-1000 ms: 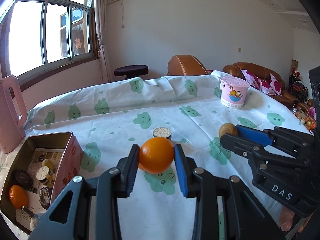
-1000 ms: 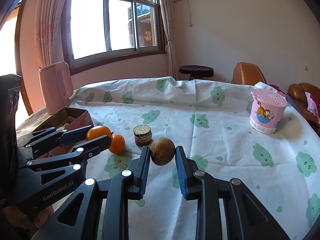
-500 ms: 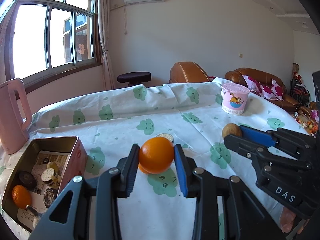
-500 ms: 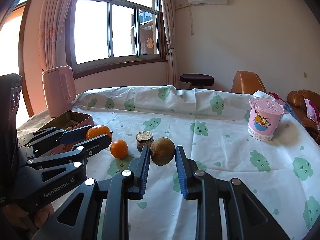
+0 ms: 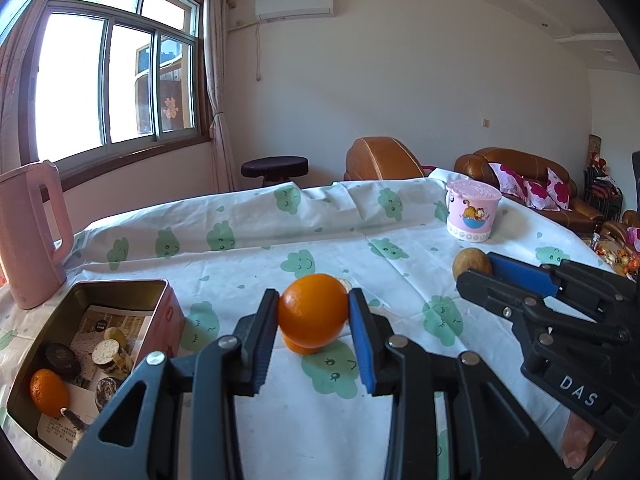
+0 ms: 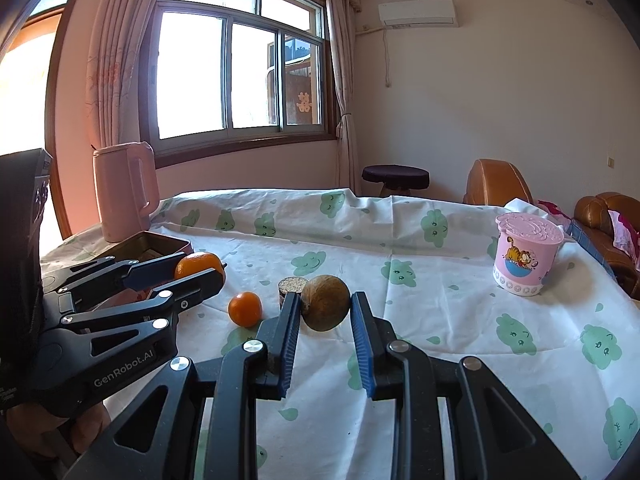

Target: Organize fruits

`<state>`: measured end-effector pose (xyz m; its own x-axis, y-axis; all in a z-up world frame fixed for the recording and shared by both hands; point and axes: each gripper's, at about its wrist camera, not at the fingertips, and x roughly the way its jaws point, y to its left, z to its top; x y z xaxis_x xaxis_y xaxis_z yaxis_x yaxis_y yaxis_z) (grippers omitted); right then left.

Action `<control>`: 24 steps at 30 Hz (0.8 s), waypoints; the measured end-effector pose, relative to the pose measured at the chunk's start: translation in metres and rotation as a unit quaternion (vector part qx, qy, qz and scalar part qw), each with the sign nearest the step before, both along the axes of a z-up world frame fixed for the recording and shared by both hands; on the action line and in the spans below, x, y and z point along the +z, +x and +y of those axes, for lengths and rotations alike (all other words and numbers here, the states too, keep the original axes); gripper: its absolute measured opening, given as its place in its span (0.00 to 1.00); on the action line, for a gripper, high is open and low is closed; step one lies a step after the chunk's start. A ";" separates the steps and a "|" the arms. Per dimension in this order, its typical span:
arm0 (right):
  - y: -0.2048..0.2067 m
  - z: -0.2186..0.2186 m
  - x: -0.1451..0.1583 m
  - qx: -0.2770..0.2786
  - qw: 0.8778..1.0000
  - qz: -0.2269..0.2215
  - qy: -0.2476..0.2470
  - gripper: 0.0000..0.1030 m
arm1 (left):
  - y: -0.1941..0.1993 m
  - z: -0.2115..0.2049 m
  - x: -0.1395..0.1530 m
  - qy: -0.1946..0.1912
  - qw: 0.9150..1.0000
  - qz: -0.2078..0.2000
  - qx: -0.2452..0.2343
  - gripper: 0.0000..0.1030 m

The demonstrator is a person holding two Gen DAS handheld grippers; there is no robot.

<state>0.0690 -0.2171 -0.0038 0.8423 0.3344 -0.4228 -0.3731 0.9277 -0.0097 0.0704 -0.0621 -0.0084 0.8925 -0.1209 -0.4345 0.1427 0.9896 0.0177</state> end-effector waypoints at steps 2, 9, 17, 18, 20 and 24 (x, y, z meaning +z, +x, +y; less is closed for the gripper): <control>-0.001 0.000 0.000 0.000 1.000 -0.002 0.001 0.27 | -0.001 0.000 0.000 0.000 1.000 -0.004 0.002 0.35; -0.004 -0.002 0.001 0.002 1.000 -0.013 0.005 0.27 | -0.004 0.001 0.002 0.000 1.000 -0.011 0.003 0.35; -0.009 -0.004 0.003 0.003 1.000 -0.024 0.009 0.27 | -0.007 0.002 0.003 -0.001 1.000 -0.021 0.007 0.35; -0.009 -0.004 0.004 0.003 1.000 -0.026 0.010 0.27 | -0.007 0.002 0.003 -0.001 1.000 -0.022 0.008 0.35; -0.010 -0.004 0.004 0.004 1.000 -0.029 0.010 0.27 | -0.008 0.003 0.004 -0.001 1.000 -0.025 0.009 0.35; -0.012 -0.005 0.005 0.005 0.999 -0.034 0.011 0.27 | -0.010 0.004 0.005 -0.001 0.999 -0.031 0.012 0.35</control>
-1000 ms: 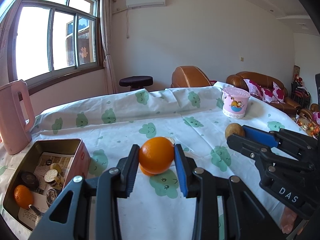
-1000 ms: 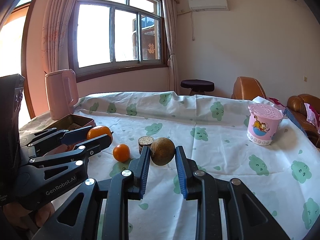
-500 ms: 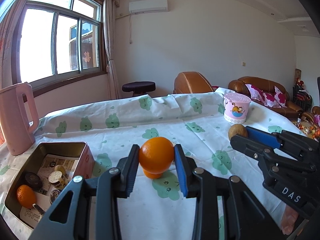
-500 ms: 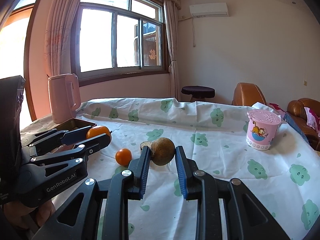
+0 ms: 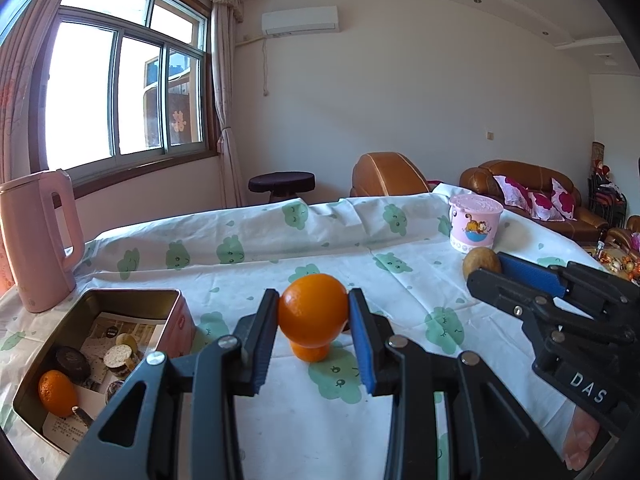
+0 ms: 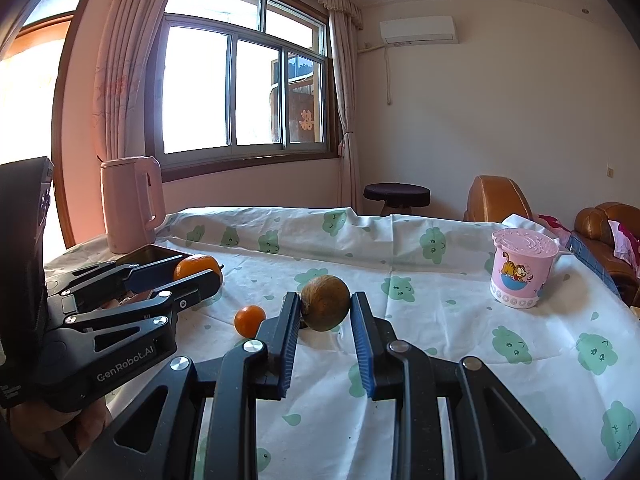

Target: Organize fruits

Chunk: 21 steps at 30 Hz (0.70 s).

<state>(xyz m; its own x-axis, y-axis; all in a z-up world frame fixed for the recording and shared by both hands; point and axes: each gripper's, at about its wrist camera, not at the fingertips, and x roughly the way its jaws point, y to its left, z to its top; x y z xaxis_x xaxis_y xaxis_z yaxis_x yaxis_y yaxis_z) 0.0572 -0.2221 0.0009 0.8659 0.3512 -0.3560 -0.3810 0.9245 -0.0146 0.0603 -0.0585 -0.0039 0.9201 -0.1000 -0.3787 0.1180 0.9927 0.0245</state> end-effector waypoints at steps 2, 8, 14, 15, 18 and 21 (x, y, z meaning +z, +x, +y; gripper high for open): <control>0.000 0.000 0.000 0.000 1.000 -0.002 0.000 0.27 | -0.002 0.000 0.000 0.001 1.000 -0.004 0.002 0.35; -0.002 0.000 0.001 0.001 1.000 -0.007 0.000 0.27 | -0.007 0.001 0.002 0.005 1.000 -0.017 0.008 0.35; -0.006 -0.001 0.002 0.008 1.000 -0.018 0.002 0.27 | -0.013 0.001 0.004 0.009 1.000 -0.027 0.011 0.35; -0.007 -0.001 0.002 0.009 1.000 -0.018 0.002 0.27 | -0.014 0.001 0.004 0.010 0.999 -0.029 0.011 0.35; -0.007 0.000 0.002 0.012 1.000 -0.019 0.001 0.27 | -0.016 0.001 0.004 0.011 0.999 -0.030 0.011 0.35; -0.007 0.001 0.003 0.016 1.000 -0.020 -0.002 0.27 | -0.016 0.002 0.004 0.011 0.999 -0.029 0.011 0.35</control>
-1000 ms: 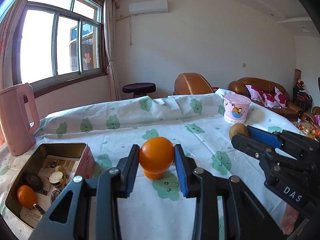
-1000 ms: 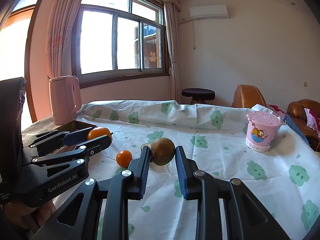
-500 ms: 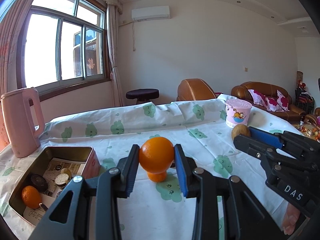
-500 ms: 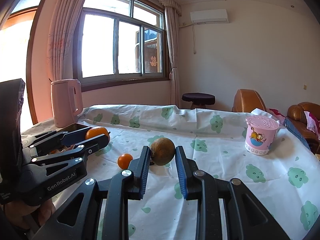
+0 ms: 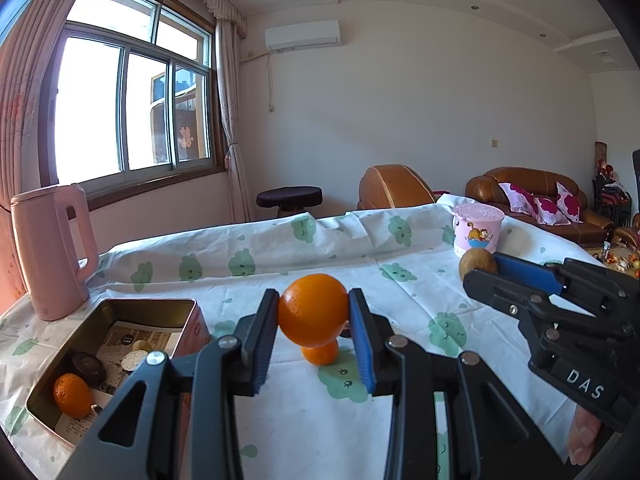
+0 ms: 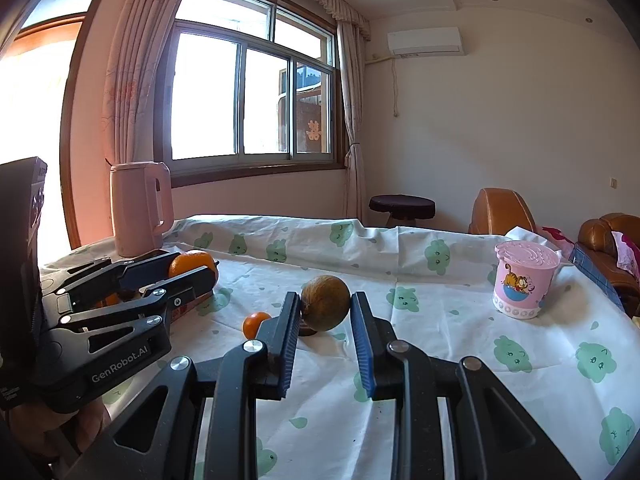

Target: Organize fruits

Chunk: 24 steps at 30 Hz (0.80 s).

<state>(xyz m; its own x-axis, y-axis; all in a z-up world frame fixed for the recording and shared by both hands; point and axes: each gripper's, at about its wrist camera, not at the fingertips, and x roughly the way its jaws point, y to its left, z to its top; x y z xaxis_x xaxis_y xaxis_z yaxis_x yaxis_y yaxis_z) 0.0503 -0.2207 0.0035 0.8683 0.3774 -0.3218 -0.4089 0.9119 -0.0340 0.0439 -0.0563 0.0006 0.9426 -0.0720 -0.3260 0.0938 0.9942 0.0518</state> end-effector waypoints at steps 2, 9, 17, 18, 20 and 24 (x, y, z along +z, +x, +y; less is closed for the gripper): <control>0.000 0.002 0.000 0.003 1.000 -0.001 -0.004 0.27 | 0.000 0.000 0.000 -0.001 1.000 0.001 0.000 0.35; -0.001 0.012 -0.001 0.011 1.000 0.001 -0.028 0.27 | -0.003 0.007 0.001 -0.008 1.000 0.006 0.003 0.35; 0.008 0.025 -0.003 0.024 0.999 0.022 -0.030 0.27 | -0.009 0.023 0.000 -0.012 1.000 0.014 0.010 0.35; 0.009 0.028 -0.002 0.026 0.999 0.023 -0.030 0.27 | -0.009 0.026 0.000 -0.011 1.000 0.015 0.014 0.35; 0.011 0.035 0.000 0.034 0.999 0.027 -0.028 0.27 | -0.010 0.033 0.000 -0.009 1.000 0.015 0.024 0.35; 0.013 0.054 0.005 0.053 0.998 0.027 -0.033 0.27 | -0.010 0.052 0.000 -0.011 0.999 0.017 0.049 0.35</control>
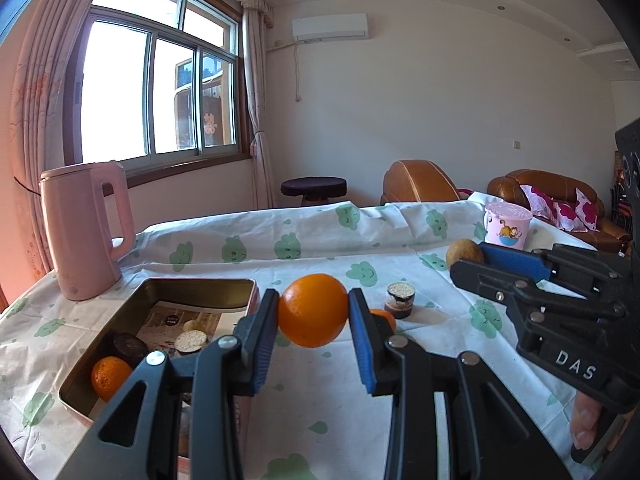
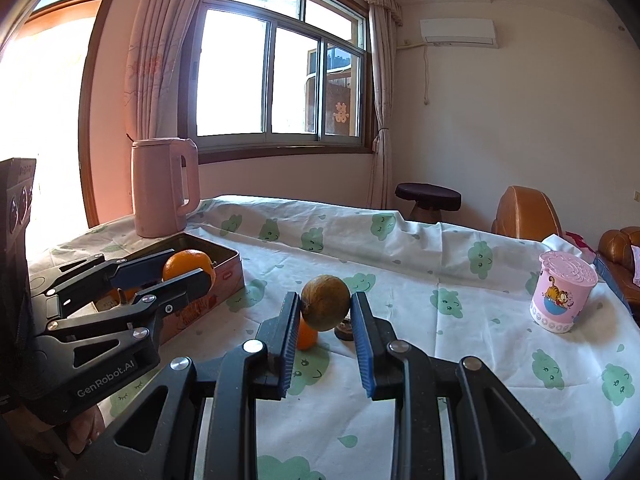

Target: Organize fruits

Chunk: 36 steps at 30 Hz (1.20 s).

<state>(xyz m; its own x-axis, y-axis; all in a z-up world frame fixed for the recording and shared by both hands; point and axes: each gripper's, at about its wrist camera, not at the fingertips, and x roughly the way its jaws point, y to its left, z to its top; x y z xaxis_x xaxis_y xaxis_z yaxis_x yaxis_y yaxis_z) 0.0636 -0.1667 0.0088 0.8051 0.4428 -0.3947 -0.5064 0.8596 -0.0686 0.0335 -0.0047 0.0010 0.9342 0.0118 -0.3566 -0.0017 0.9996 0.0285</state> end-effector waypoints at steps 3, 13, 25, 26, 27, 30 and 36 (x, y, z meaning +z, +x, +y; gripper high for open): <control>0.001 0.017 0.003 0.015 1.000 -0.001 -0.008 0.27 | 0.000 0.014 0.001 0.003 1.000 0.001 0.019 0.35; 0.011 0.064 0.010 0.057 0.998 0.006 -0.019 0.27 | 0.000 0.065 0.005 0.002 0.998 0.017 0.063 0.35; 0.027 0.114 0.008 0.097 0.994 0.010 -0.049 0.27 | 0.019 0.118 0.001 -0.007 0.994 0.058 0.089 0.35; 0.028 0.118 0.007 0.101 0.994 0.012 -0.050 0.27 | 0.020 0.122 0.001 -0.008 0.994 0.061 0.091 0.35; 0.029 0.122 0.006 0.104 0.993 0.013 -0.052 0.27 | 0.022 0.124 -0.001 -0.009 0.994 0.065 0.091 0.35; 0.032 0.135 0.002 0.114 0.992 0.017 -0.058 0.27 | 0.026 0.130 -0.003 -0.009 0.993 0.074 0.095 0.35; 0.039 0.158 -0.008 0.128 0.989 0.029 -0.072 0.27 | 0.039 0.139 -0.013 -0.010 0.991 0.101 0.093 0.35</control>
